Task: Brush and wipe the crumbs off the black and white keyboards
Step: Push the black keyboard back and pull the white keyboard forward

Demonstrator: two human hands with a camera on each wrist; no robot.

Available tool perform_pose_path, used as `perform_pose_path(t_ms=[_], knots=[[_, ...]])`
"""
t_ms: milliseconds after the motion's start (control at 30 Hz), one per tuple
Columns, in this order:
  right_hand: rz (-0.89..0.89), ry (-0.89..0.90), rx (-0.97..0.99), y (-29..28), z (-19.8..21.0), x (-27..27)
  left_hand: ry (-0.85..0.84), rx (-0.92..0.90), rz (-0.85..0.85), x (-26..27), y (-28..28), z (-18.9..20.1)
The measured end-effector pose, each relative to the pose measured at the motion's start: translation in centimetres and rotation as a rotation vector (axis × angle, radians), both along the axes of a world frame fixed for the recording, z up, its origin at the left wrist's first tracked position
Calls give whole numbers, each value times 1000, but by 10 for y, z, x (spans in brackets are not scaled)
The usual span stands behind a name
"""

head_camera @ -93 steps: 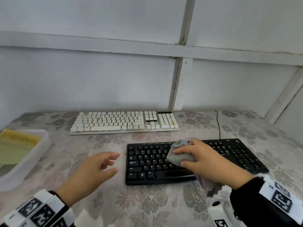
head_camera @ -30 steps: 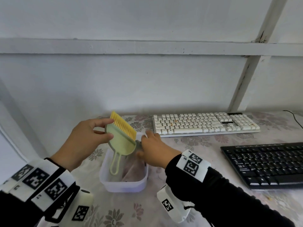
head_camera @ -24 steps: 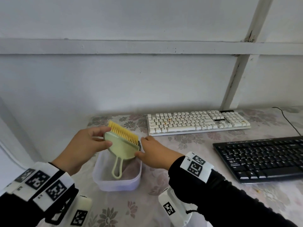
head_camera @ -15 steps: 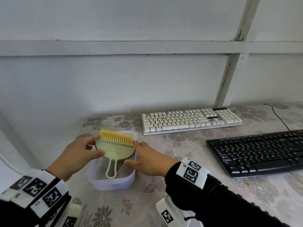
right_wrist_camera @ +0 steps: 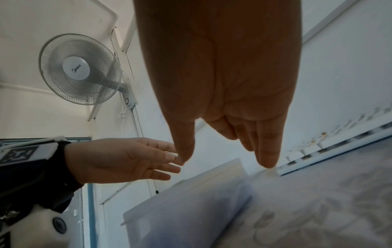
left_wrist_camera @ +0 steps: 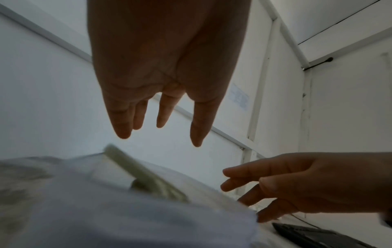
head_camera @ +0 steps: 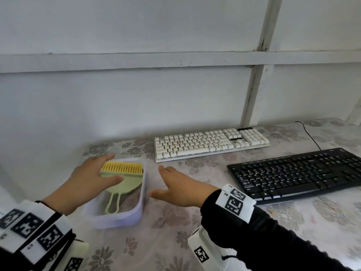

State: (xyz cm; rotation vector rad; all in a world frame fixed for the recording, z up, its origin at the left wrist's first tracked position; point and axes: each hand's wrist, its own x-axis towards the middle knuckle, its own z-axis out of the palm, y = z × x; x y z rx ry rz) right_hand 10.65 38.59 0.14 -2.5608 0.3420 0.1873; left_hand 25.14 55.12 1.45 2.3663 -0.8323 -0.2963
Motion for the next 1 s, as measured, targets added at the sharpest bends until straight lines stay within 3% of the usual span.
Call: perform_pose_path(t_ms=[233,433,733,1000], knots=[[-92,21,-58,-81,12,-66,-4,-70,-167,-52,-74,9],[-302,-12,-62,-181,20,-150,95,-109,-272,-108,-144,5],[-553,87,-93,-327,17,-287,241,-3,-204,-179,-229,-30],[-611,135,-11,-402,-8,-350,294,129,-195,-203,-245,-55]])
